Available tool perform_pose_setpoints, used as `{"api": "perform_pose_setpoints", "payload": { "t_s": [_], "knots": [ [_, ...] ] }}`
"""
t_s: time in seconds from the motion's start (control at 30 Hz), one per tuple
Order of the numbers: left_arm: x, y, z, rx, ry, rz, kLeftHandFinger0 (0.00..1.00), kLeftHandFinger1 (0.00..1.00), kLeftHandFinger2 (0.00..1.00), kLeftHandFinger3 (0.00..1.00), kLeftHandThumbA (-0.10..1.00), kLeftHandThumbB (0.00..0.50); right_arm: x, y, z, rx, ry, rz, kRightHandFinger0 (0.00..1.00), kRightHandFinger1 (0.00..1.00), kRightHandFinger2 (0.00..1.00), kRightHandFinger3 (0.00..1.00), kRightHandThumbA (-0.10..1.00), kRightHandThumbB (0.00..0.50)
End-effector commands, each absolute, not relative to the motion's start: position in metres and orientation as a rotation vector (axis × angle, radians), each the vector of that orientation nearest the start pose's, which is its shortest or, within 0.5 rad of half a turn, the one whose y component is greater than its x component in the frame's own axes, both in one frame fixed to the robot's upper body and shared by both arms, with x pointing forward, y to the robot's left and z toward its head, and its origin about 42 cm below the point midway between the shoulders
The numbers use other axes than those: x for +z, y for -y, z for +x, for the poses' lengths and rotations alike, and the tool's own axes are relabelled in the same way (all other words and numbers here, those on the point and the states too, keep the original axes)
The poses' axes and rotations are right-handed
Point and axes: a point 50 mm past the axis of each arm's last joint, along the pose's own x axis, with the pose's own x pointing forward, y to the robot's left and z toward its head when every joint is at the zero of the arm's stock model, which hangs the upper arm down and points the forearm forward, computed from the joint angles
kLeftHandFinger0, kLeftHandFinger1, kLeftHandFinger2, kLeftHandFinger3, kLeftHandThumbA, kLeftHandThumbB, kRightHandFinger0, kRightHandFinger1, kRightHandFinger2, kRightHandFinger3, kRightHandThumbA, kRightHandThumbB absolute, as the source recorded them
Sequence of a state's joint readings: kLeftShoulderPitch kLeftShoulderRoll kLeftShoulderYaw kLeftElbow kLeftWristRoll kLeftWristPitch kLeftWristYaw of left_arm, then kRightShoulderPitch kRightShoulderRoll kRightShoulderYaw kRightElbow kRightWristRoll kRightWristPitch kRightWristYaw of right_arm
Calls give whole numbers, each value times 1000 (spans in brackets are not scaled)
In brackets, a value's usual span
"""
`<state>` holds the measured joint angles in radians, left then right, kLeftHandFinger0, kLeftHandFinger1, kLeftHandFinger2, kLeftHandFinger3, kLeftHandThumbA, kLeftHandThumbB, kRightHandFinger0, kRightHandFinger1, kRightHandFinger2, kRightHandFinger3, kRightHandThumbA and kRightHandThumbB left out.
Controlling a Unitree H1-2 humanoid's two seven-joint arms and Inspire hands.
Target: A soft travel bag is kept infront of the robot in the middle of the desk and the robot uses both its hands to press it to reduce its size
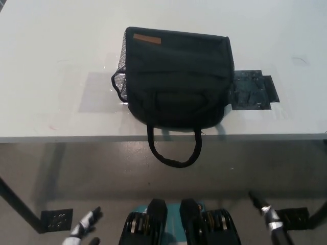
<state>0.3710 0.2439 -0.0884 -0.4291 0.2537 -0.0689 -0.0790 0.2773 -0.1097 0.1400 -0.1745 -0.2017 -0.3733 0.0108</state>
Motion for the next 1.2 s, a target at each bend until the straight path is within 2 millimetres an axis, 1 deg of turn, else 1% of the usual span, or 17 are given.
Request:
{"api": "perform_pose_setpoints", "payload": {
  "t_s": [0.0, 0.13, 0.3, 0.33, 0.37, 0.5, 0.53, 0.57, 0.63, 0.7, 0.73, 0.8, 0.93, 0.97, 1.07, 1.13, 1.17],
  "knots": [
    [214, -269, 162, -76, 435, 760, 1000, 1000, 1000, 1000, 1000, 247, 169, 228, 191, 70, 555, -416, 1000, 1000, 1000, 1000, 1000, 181],
    [271, -280, 168, -27, 607, 823, 1000, 1000, 1000, 1000, 1000, 272, 216, 241, 200, 39, 659, -475, 1000, 1000, 1000, 1000, 1000, 201],
    [337, -286, 195, 22, 818, 865, 1000, 1000, 1000, 1000, 1000, 280, 273, 250, 230, -2, 797, -489, 1000, 1000, 1000, 1000, 1000, 225],
    [341, -286, 198, 22, 830, 871, 1000, 1000, 1000, 1000, 1000, 279, 277, 250, 232, -4, 801, -496, 1000, 1000, 1000, 1000, 1000, 226],
    [355, -286, 206, 16, 860, 884, 1000, 1000, 1000, 1000, 1000, 290, 291, 251, 237, -30, 844, -543, 1000, 1000, 1000, 1000, 1000, 216],
    [398, -277, 238, 20, 935, 973, 1000, 1000, 1000, 1000, 1000, 318, 329, 249, 267, -13, 898, -516, 1000, 1000, 1000, 1000, 1000, 273],
    [415, -271, 258, 10, 942, 1019, 1000, 1000, 1000, 1000, 1000, 319, 344, 247, 285, -13, 901, -533, 1000, 1000, 1000, 1000, 1000, 273],
    [427, -266, 275, 8, 933, 1057, 1000, 1000, 1000, 1000, 1000, 285, 354, 244, 298, -24, 894, -569, 1000, 1000, 1000, 1000, 1000, 225],
    [437, -260, 293, 3, 928, 1077, 1000, 1000, 1000, 1000, 1000, 256, 364, 241, 312, -28, 888, -618, 1000, 1000, 1000, 1000, 1000, 199],
    [454, -251, 320, 7, 911, 1129, 1000, 1000, 1000, 1000, 1000, 269, 378, 231, 339, -21, 882, -625, 1000, 1000, 1000, 1000, 1000, 230],
    [457, -249, 326, 5, 907, 1140, 1000, 1000, 1000, 1000, 1000, 271, 381, 229, 344, -19, 879, -627, 1000, 1000, 1000, 1000, 1000, 229],
    [471, -239, 362, -8, 861, 1181, 1000, 1000, 1000, 1000, 1000, 270, 395, 217, 375, 20, 858, -634, 1000, 1000, 1000, 1000, 1000, 230],
    [490, -221, 412, -39, 791, 1247, 1000, 1000, 1000, 1000, 1000, 254, 409, 201, 412, 52, 796, -645, 1000, 1000, 1000, 1000, 1000, 229],
    [493, -217, 422, -49, 767, 1246, 1000, 1000, 1000, 1000, 1000, 264, 412, 196, 426, 56, 771, -650, 1000, 1000, 1000, 1000, 1000, 248],
    [501, -203, 459, -83, 674, 1262, 1000, 1000, 1000, 1000, 1000, 264, 418, 182, 458, 62, 714, -701, 1000, 1000, 1000, 1000, 1000, 246],
    [502, -198, 471, -95, 636, 1271, 1000, 1000, 1000, 1000, 1000, 247, 419, 176, 469, 61, 701, -734, 1000, 1000, 1000, 1000, 1000, 244],
    [501, -192, 485, -121, 579, 1284, 1000, 1000, 1000, 1000, 1000, 206, 421, 167, 483, 68, 682, -757, 1000, 1000, 1000, 1000, 1000, 254]
  ]
}}
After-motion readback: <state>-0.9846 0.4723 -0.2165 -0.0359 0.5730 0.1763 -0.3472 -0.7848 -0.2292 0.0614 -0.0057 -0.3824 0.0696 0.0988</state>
